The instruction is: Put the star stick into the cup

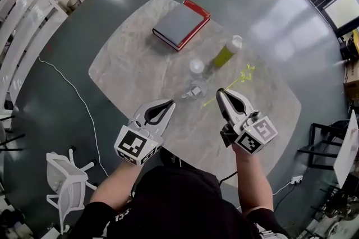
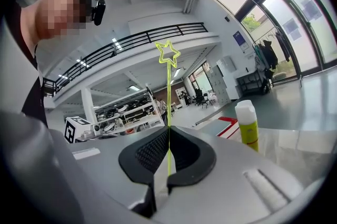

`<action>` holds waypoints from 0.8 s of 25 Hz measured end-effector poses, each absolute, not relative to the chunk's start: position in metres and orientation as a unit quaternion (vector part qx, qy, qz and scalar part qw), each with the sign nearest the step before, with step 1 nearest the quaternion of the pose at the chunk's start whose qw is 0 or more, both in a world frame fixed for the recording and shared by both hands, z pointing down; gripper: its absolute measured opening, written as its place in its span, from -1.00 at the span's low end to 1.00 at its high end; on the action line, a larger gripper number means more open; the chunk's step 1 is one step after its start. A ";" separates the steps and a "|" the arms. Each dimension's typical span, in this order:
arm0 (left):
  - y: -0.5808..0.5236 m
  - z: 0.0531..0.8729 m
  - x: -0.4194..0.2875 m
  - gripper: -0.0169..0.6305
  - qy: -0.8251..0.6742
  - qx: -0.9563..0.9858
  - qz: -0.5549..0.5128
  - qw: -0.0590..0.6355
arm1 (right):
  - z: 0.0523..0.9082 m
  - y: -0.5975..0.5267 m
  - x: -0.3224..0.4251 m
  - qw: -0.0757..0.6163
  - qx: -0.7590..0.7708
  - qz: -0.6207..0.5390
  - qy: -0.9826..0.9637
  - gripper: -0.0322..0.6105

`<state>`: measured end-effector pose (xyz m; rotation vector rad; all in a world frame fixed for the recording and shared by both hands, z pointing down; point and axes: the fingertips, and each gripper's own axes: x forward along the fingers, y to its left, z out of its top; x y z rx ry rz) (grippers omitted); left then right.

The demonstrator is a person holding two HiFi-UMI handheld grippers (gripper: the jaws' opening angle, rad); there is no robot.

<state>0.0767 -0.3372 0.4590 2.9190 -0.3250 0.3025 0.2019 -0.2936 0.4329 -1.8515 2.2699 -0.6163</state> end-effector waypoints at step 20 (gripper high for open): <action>-0.345 0.548 0.128 -0.94 -0.103 0.977 0.139 0.121 | 0.560 -0.337 0.226 0.030 -0.622 -0.243 0.744 -0.85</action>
